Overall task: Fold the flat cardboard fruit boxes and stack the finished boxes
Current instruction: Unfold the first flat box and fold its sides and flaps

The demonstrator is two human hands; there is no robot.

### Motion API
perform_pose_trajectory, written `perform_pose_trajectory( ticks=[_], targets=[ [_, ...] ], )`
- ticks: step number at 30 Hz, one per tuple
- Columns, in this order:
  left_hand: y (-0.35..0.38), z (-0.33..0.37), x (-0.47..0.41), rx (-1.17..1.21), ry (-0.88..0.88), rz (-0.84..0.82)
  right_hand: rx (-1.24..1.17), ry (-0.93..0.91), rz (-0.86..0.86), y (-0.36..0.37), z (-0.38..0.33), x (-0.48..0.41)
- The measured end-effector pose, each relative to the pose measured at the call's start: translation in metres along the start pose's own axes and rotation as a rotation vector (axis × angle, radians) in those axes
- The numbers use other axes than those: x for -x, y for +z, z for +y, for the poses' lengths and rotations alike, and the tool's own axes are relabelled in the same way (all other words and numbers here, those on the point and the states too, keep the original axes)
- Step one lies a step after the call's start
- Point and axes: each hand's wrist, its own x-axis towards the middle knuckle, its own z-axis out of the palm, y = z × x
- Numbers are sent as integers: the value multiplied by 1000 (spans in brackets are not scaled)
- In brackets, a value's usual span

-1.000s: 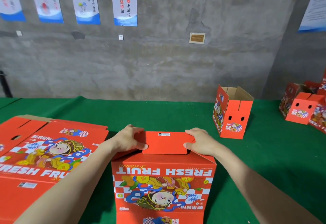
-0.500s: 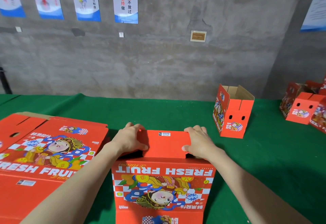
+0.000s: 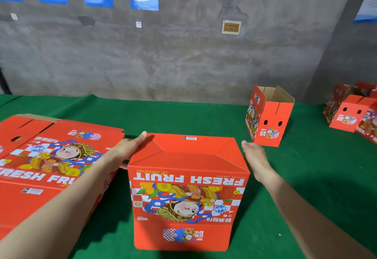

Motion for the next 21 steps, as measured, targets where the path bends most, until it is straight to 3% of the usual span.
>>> perform_pose_trajectory(
  ticks=[3, 6, 12, 18, 21],
  targets=[
    [-3, -10, 4, -33, -91, -95, 236, 226, -357, 0, 38, 26],
    [-10, -9, 4, 60, -2, -90, 157, 222, -527, -3, 40, 37],
    [-21, 5, 4, 425, 74, -104, -192, 159, -549, -19, 18, 24],
    [-6, 1, 9, 540, 46, -81, -357, -44, -539, -17, 16, 21],
    [6, 0, 10, 429, 69, 70, -305, -123, -443, -12, 20, 24]
  ],
)
